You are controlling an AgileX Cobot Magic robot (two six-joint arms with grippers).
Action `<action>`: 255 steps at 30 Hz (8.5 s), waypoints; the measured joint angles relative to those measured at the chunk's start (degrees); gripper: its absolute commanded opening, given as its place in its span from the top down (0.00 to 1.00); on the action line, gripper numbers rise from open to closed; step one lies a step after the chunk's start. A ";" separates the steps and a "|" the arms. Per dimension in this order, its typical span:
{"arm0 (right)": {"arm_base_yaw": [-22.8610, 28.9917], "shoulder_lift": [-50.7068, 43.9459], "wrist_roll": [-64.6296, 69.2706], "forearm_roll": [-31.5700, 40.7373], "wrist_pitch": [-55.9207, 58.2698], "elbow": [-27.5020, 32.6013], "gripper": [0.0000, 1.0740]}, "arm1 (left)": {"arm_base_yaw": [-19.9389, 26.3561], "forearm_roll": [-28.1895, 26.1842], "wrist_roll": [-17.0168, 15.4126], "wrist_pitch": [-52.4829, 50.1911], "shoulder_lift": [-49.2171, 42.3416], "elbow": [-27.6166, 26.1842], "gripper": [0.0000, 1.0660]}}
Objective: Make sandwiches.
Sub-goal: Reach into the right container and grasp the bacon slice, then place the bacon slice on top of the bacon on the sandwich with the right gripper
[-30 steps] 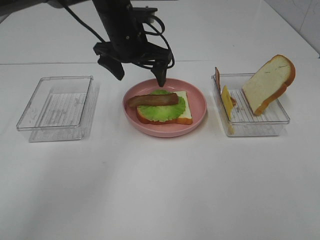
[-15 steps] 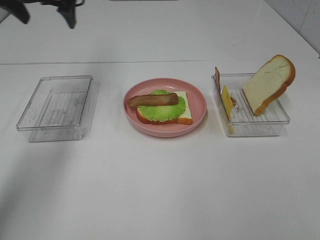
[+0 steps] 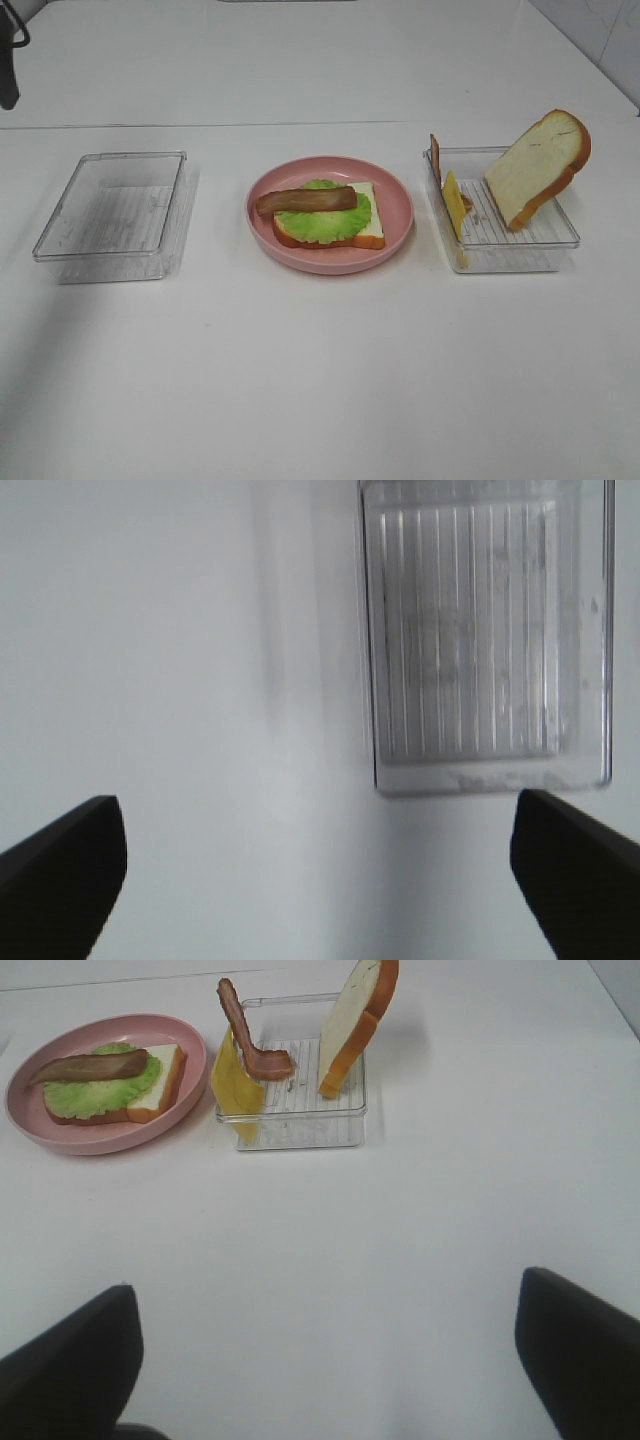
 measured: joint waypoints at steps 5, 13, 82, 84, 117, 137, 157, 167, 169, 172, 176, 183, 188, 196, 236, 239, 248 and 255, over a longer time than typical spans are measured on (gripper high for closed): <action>0.00 0.00 0.00 0.00 0.00 0.00 0.13 | 0.00 -0.11 0.00 -2.18 -15.24 15.87 0.07; 0.00 0.00 0.00 0.00 0.00 0.00 0.13 | 0.00 -0.17 0.00 -7.45 -45.66 37.53 0.08; 0.00 69.10 -1.83 1.26 -3.27 -33.75 0.15 | 7.62 -5.44 3.78 -7.33 -104.68 66.92 0.08; 0.00 71.45 -2.23 1.60 -3.15 -35.92 0.15 | 7.62 -5.44 3.78 -7.33 -104.68 66.92 0.08; 7.85 135.68 -7.73 10.49 6.25 -98.32 0.15 | 7.62 -5.44 3.78 -7.33 -104.68 66.92 0.08; 7.85 139.00 -7.68 10.26 6.65 -98.61 0.30 | 7.62 -5.44 3.78 -7.33 -104.68 66.92 0.08; 7.85 139.00 -6.76 8.48 6.65 -98.61 0.40 | 7.62 -5.44 3.78 -7.33 -104.68 66.92 0.08; 7.85 139.74 -6.19 8.19 6.65 -98.61 0.60 | 7.62 -5.44 3.78 -7.33 -104.68 66.92 0.08; 7.85 139.80 -6.19 7.96 6.65 -98.61 0.62 | 7.62 -5.44 3.78 -7.33 -104.68 66.92 0.08; 7.85 139.80 -6.19 7.28 6.65 -98.61 0.64 | 7.62 -5.44 3.78 -7.33 -104.68 66.92 0.08; 7.85 139.80 -6.19 7.22 6.65 -98.61 0.64 | 7.62 -5.44 3.78 -7.33 -104.68 66.92 0.08; 7.85 139.80 -6.19 7.22 6.65 -98.61 0.71 | 7.62 -5.44 3.78 -7.33 -104.68 66.92 0.08; 7.85 139.80 -6.19 7.16 6.65 -98.61 1.00 | 7.62 -5.44 3.78 -7.33 -104.68 66.92 0.08; 7.85 139.69 -5.90 6.42 6.70 -98.61 1.00 | 7.62 -5.44 3.78 -7.33 -104.68 66.92 0.08; 23.20 135.62 -6.65 28.13 6.70 -98.61 1.00 | 7.62 -5.84 3.78 -7.33 -104.68 66.92 0.08; 23.26 136.65 -6.65 23.26 6.70 -98.61 1.00 | 7.62 -5.96 3.78 -7.33 -104.68 66.92 0.08; 23.26 136.94 -5.79 8.59 5.10 -98.61 1.00 | 7.62 -6.25 3.78 -7.33 -104.68 66.92 0.08; 23.26 136.94 -4.07 4.81 4.01 -98.61 1.00 | 7.62 -6.25 3.78 -7.33 -104.68 66.92 0.08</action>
